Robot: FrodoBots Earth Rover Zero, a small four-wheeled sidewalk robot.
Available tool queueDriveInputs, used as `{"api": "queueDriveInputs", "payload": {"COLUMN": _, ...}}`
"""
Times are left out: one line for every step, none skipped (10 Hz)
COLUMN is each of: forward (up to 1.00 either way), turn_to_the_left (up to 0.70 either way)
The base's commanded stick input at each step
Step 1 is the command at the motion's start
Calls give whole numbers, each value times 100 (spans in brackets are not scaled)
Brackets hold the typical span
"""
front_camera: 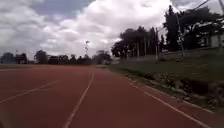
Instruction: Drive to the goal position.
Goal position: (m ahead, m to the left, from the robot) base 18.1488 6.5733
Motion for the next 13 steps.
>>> {"api": "queueDriveInputs", "payload": {"forward": 60, "turn_to_the_left": 0}}
{"api": "queueDriveInputs", "payload": {"forward": 60, "turn_to_the_left": 0}}
{"api": "queueDriveInputs", "payload": {"forward": 60, "turn_to_the_left": 0}}
{"api": "queueDriveInputs", "payload": {"forward": 60, "turn_to_the_left": 0}}
{"api": "queueDriveInputs", "payload": {"forward": 60, "turn_to_the_left": 0}}
{"api": "queueDriveInputs", "payload": {"forward": 60, "turn_to_the_left": 0}}
{"api": "queueDriveInputs", "payload": {"forward": 60, "turn_to_the_left": 0}}
{"api": "queueDriveInputs", "payload": {"forward": 60, "turn_to_the_left": 0}}
{"api": "queueDriveInputs", "payload": {"forward": 60, "turn_to_the_left": 0}}
{"api": "queueDriveInputs", "payload": {"forward": 60, "turn_to_the_left": 15}}
{"api": "queueDriveInputs", "payload": {"forward": 60, "turn_to_the_left": 15}}
{"api": "queueDriveInputs", "payload": {"forward": 60, "turn_to_the_left": 15}}
{"api": "queueDriveInputs", "payload": {"forward": 60, "turn_to_the_left": 15}}
